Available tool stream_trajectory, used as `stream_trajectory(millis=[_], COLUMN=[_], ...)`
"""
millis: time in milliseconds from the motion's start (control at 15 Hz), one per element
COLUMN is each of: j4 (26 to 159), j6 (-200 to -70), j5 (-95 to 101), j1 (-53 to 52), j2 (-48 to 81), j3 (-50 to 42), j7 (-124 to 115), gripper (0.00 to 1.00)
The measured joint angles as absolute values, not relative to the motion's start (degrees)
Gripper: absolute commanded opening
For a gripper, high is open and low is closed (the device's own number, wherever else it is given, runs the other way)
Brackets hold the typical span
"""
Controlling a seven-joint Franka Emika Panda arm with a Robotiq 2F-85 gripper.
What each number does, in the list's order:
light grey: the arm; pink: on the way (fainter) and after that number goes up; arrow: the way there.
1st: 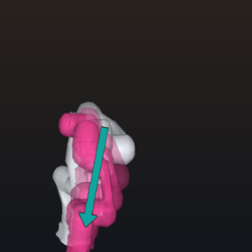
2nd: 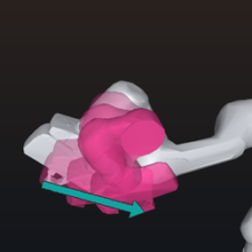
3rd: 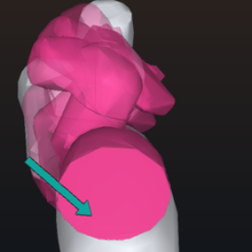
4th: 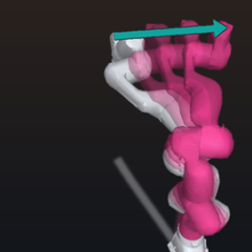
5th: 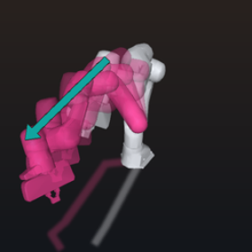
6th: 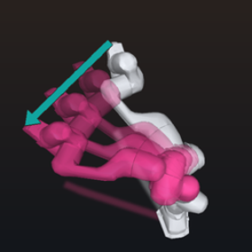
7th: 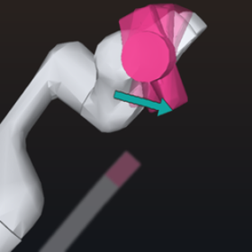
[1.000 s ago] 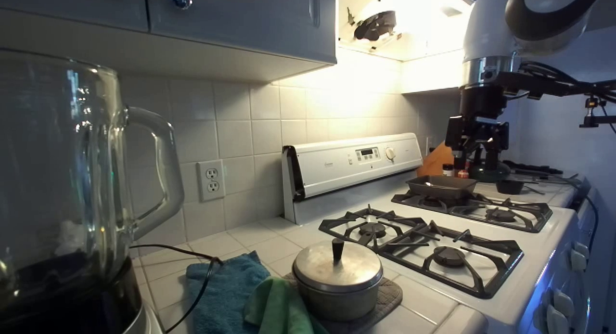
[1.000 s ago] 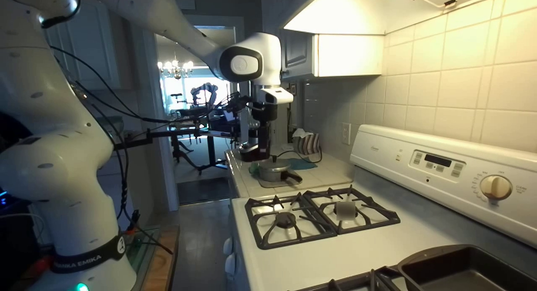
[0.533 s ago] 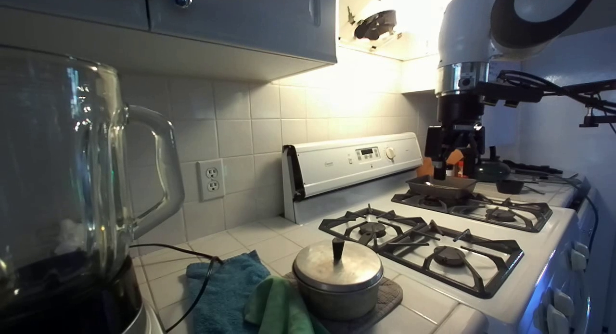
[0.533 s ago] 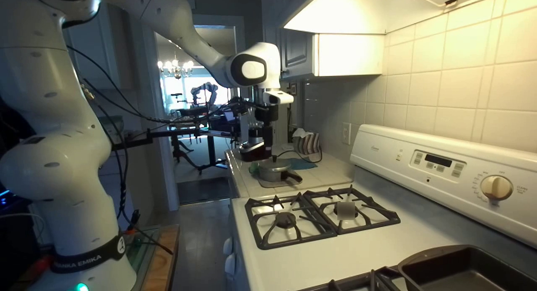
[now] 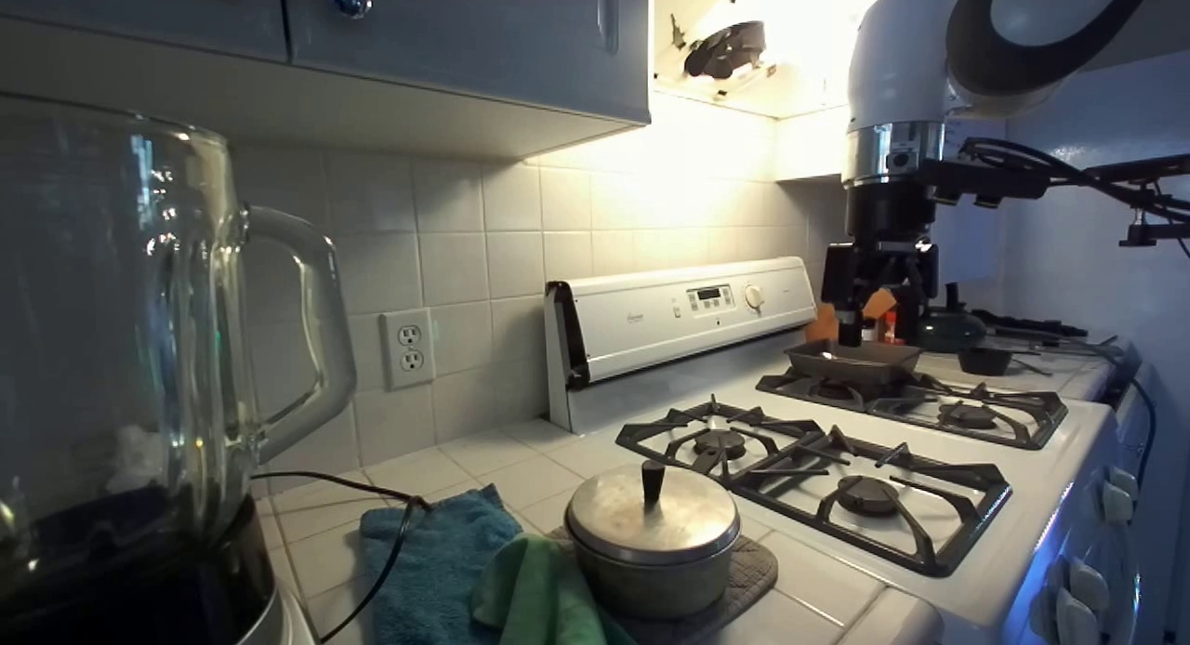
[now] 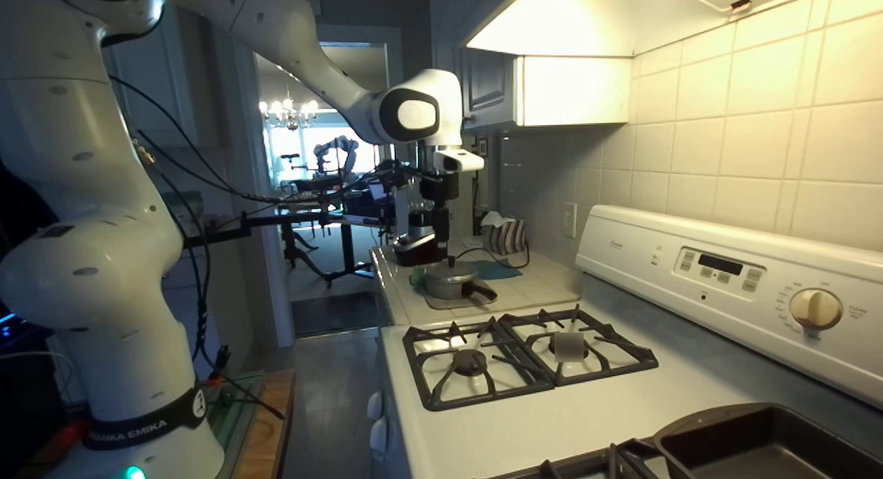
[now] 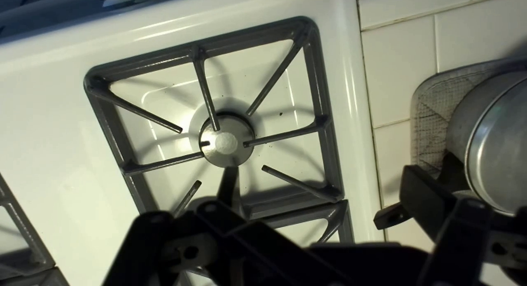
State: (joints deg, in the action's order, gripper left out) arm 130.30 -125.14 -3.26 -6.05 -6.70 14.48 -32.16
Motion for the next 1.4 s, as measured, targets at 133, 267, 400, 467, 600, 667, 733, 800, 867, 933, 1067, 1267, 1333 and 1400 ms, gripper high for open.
stream_trajectory(millis=[133, 267, 400, 467, 600, 667, 733, 800, 867, 933, 1067, 1267, 1333, 1400], j4=[130.2, 129.5, 127.9, 126.8, 124.2, 122.8, 121.5, 120.1, 118.6, 117.0, 113.6, 108.2, 106.3, 104.6], j6=[-125.2, -125.7, -125.9, -125.9, -125.9, -125.9, -125.9, -125.9, -125.9, -125.9, -125.9, -125.3, -124.7, -124.0], j5=[-1.0, 1.8, 4.7, 5.6, 6.1, 6.1, 6.1, 6.1, 6.1, 6.3, 7.4, 8.2, 8.2, 8.2], j1=[-6.0, -6.3, -7.7, -8.6, -11.1, -12.4, -13.7, -14.8, -15.8, -16.7, -18.3, -20.6, -21.4, -22.2], j2=[-6.7, -6.0, -4.2, -2.8, 0.4, 2.1, 3.7, 5.2, 6.7, 8.2, 11.5, 16.7, 18.3, 19.9], j3=[14.4, 14.9, 16.0, 16.7, 17.8, 18.1, 18.2, 18.3, 18.2, 18.2, 17.9, 17.4, 17.2, 17.1], j7=[-36.5, -41.1, -44.7, -45.8, -47.1, -47.4, -47.5, -47.5, -47.5, -47.5, -47.2, -45.6, -45.0, -44.5], gripper=[1.00, 1.00, 1.00, 1.00, 1.00, 1.00, 1.00, 1.00, 1.00, 1.00, 1.00, 1.00, 1.00, 1.00])
